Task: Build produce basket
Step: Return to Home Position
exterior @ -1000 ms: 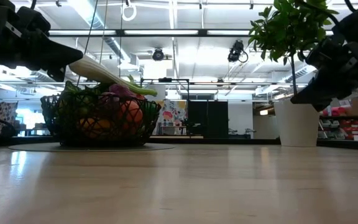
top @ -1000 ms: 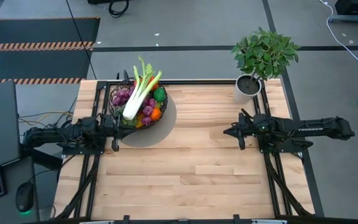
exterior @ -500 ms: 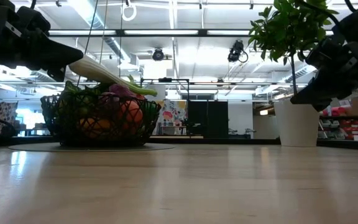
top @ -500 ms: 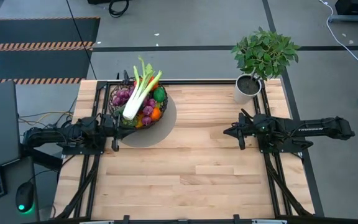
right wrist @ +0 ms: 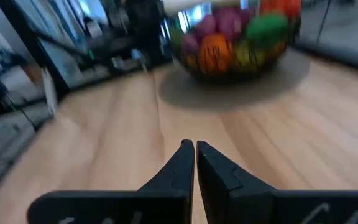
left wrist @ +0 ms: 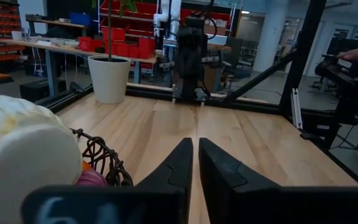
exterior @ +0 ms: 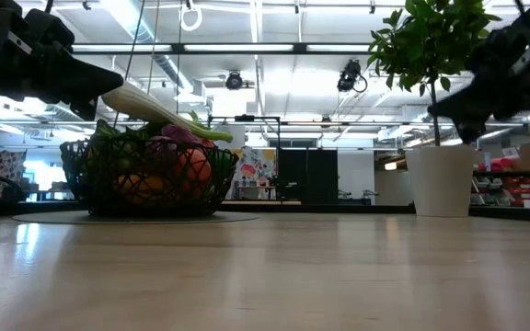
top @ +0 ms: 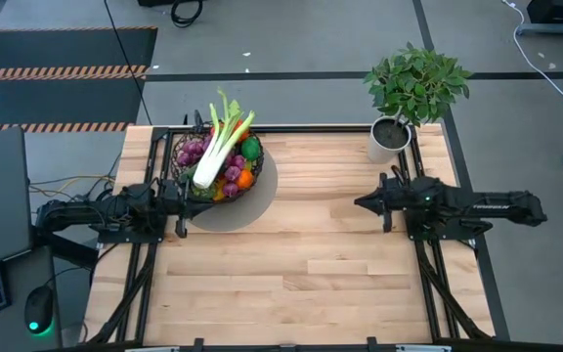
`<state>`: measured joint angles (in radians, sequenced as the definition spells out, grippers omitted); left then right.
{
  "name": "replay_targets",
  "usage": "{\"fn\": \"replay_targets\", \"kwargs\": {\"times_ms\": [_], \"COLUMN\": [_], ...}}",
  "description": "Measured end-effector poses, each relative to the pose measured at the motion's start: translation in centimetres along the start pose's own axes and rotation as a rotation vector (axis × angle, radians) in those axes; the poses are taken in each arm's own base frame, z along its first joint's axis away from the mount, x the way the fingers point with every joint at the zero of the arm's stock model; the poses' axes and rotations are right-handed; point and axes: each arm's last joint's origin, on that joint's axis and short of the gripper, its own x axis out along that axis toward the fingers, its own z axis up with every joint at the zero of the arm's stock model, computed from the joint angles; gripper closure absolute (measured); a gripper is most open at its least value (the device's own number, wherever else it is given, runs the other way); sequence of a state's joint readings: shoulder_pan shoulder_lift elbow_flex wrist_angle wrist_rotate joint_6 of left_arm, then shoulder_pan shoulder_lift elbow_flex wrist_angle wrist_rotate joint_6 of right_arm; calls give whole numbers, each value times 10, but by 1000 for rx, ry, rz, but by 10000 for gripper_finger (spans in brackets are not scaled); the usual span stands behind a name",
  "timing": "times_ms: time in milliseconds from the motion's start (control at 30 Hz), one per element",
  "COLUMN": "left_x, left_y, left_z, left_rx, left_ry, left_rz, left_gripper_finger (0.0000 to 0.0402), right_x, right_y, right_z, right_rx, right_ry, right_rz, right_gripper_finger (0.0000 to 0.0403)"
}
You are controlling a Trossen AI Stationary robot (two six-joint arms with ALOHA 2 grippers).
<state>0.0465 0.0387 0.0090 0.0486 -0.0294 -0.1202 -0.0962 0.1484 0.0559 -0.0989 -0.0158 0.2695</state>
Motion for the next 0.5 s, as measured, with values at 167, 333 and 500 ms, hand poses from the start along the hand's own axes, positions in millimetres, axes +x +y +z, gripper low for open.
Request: {"fn": "replay_targets", "kwargs": {"times_ms": [167,333,500], "left_x": [0,0,0], "left_y": [0,0,0], "left_z": [0,0,0], "left_rx": [0,0,0], "left_ry": [0,0,0], "left_rz": [0,0,0], "left_gripper_finger": [368,376,378], "right_x": [-5,-5,-5], "right_y": [3,3,3], "right_z": [10,11,12], "right_rx": [-2,-2,-2], "right_ry": [-119,-132,-134], "right_rz": [31,37,38], "right_gripper_finger": [380,379,380]}}
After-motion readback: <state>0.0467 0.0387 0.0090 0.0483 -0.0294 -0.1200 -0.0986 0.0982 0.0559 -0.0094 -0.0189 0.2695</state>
